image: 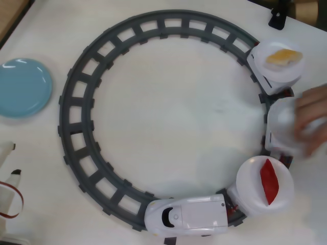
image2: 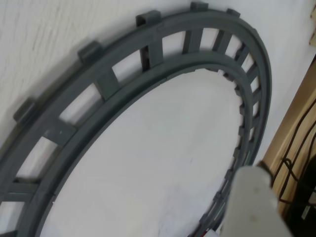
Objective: Pick up the sushi from the Shinkansen and put it on the blue dish
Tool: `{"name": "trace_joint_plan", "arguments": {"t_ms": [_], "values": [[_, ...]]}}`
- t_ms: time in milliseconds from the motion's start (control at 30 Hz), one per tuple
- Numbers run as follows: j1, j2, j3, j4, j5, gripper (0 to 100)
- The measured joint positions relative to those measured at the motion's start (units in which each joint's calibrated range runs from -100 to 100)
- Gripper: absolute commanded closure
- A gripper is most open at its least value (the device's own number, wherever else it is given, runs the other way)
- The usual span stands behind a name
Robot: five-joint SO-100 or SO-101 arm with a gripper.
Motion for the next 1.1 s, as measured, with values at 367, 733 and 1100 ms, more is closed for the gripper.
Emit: {"name": "trace_joint_plan", "arguments": {"t_ms": [367, 733, 1100], "values": [[0.0, 0.0, 0.0, 0.0, 0.0, 80], [0.0, 0.0, 0.0, 0.0, 0.0, 80], [7.52, 5.82, 0.18, -1.85, 0.0, 80]]}}
